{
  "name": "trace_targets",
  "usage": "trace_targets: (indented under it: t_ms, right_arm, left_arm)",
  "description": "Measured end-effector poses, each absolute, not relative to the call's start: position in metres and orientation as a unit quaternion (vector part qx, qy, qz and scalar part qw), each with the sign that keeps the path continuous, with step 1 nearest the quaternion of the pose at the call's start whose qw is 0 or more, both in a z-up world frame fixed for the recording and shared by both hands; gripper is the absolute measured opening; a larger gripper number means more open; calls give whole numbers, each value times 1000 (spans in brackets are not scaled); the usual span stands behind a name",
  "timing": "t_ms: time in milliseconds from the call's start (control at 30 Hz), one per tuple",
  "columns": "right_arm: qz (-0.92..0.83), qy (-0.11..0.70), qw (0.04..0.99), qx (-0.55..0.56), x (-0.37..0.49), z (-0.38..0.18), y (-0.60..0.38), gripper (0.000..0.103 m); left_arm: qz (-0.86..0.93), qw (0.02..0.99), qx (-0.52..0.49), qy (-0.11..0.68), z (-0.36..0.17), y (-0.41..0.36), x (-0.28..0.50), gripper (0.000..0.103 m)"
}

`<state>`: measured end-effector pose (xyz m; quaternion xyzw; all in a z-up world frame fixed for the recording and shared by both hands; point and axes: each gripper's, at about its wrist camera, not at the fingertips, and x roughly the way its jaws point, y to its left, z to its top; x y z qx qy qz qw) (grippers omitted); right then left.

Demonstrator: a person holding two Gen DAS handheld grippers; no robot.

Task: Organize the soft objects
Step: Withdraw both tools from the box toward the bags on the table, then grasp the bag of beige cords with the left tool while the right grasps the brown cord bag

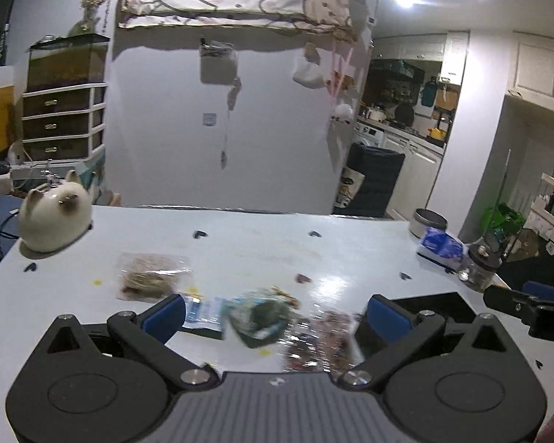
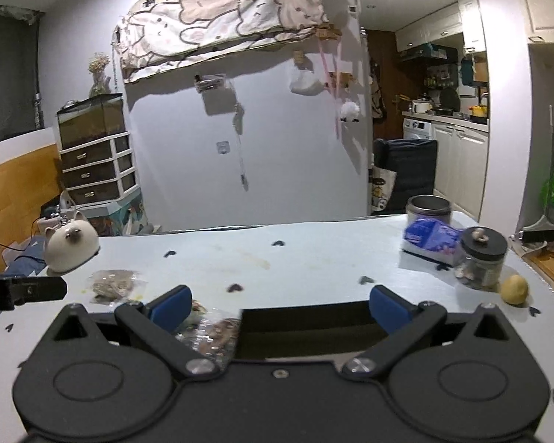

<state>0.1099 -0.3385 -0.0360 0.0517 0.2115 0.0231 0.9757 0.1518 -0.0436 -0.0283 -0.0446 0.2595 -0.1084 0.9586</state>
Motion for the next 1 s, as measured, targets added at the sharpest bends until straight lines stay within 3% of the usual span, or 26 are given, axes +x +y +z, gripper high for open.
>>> trace_targets:
  t_ms: [333, 667, 900, 967, 1000]
  right_arm:
    - [33, 220, 973, 61, 141, -42, -264, 103]
    - [8, 242, 969, 47, 167, -50, -223, 103]
    - [34, 302, 951, 63, 189, -67, -214, 103]
    - [33, 320, 944, 69, 196, -74, -210, 101]
    - [36, 330, 940, 73, 199, -78, -209, 93]
  left_arm:
    - [-106, 958, -29, 263, -36, 27, 196, 103]
    - [-159, 952, 24, 262, -45, 61, 298, 103]
    - [-268, 901, 94, 327, -77, 71, 385, 103]
    - [-290, 889, 99, 342, -87, 71, 405, 103]
    - [-299, 882, 100, 350, -93, 71, 417, 103]
